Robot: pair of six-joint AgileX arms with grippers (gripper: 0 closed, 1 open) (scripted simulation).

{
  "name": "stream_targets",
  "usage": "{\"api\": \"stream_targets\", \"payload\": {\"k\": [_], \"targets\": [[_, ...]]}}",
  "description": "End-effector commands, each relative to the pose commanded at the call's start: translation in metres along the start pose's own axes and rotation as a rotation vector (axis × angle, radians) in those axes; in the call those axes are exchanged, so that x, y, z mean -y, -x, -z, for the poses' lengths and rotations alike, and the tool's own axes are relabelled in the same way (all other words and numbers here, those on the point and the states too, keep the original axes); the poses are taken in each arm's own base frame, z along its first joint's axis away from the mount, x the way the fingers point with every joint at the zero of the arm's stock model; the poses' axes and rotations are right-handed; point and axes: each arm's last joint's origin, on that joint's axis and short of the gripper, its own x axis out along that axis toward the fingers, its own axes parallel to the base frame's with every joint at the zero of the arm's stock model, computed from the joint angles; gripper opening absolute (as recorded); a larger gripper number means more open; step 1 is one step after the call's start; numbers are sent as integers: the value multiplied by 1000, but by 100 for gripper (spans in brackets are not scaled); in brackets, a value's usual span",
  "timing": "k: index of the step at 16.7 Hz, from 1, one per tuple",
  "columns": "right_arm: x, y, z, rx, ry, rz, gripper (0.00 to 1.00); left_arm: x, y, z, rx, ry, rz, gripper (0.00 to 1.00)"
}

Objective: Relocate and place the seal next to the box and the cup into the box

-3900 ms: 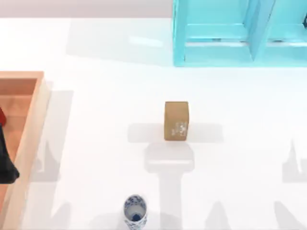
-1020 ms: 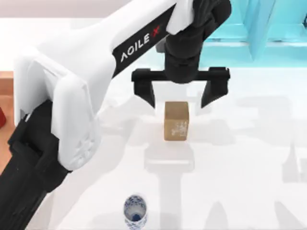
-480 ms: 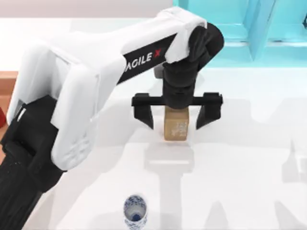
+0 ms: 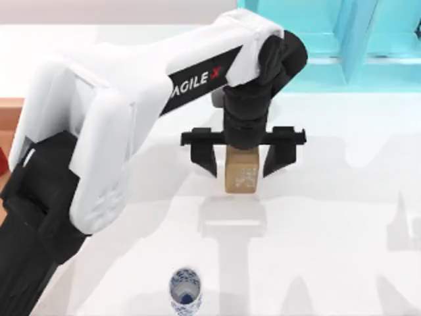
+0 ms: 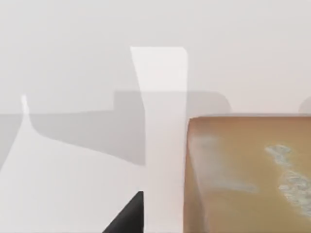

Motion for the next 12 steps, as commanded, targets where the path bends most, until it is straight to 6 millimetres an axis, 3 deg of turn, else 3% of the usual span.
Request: {"api": "stream_targets", "payload": {"k": [8, 12], "targets": [[0, 0, 0, 0, 0, 0, 100, 0, 0, 0, 0, 0, 0, 2], [0, 0, 0, 0, 0, 0, 100, 0, 0, 0, 0, 0, 0, 0]]}}
